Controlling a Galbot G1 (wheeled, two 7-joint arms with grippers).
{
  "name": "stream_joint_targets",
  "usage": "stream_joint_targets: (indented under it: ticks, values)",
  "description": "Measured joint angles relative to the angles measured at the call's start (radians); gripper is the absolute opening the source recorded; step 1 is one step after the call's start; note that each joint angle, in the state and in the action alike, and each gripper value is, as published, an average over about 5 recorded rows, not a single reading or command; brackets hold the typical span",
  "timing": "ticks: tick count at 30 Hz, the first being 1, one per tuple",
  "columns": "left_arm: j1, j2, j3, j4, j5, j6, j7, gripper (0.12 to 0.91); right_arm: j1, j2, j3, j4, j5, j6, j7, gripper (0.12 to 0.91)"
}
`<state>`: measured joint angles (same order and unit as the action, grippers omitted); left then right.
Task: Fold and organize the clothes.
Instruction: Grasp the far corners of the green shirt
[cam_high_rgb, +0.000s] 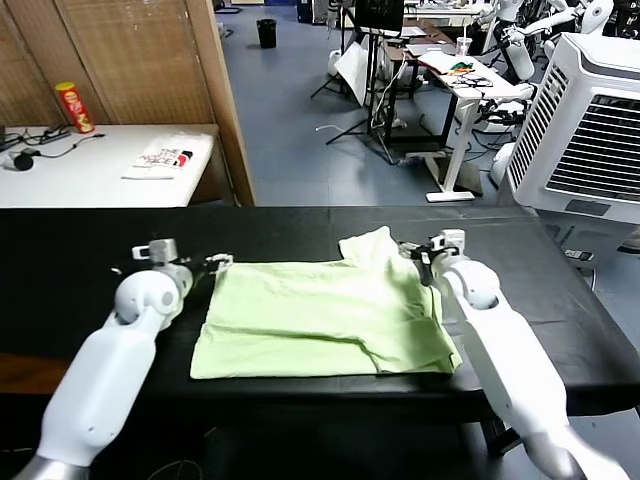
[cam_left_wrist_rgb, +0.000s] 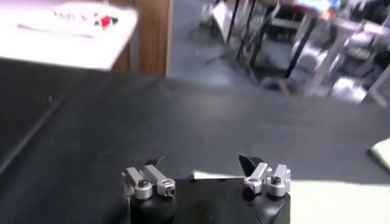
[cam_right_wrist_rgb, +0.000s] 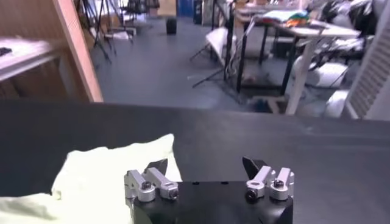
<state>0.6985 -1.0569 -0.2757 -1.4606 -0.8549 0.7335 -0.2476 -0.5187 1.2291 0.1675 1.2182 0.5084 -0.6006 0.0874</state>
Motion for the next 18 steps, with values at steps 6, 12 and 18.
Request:
stream_joint_targets:
  ticks: [6,12,18]
  values:
    - [-0.007,-0.012,0.006,0.034,0.016,-0.015,0.035,0.798,0.014,0.022,-0.014,-0.044,-0.009,-0.007,-0.012,0.787]
    - [-0.01,-0.018,0.008,0.048,0.037,-0.03,0.055,0.611,0.018,0.04,-0.02,-0.065,-0.024,-0.009,-0.03,0.53]
    - [-0.007,-0.019,0.009,0.05,0.052,-0.038,0.069,0.275,0.014,0.051,-0.013,-0.075,-0.026,-0.002,-0.039,0.195]
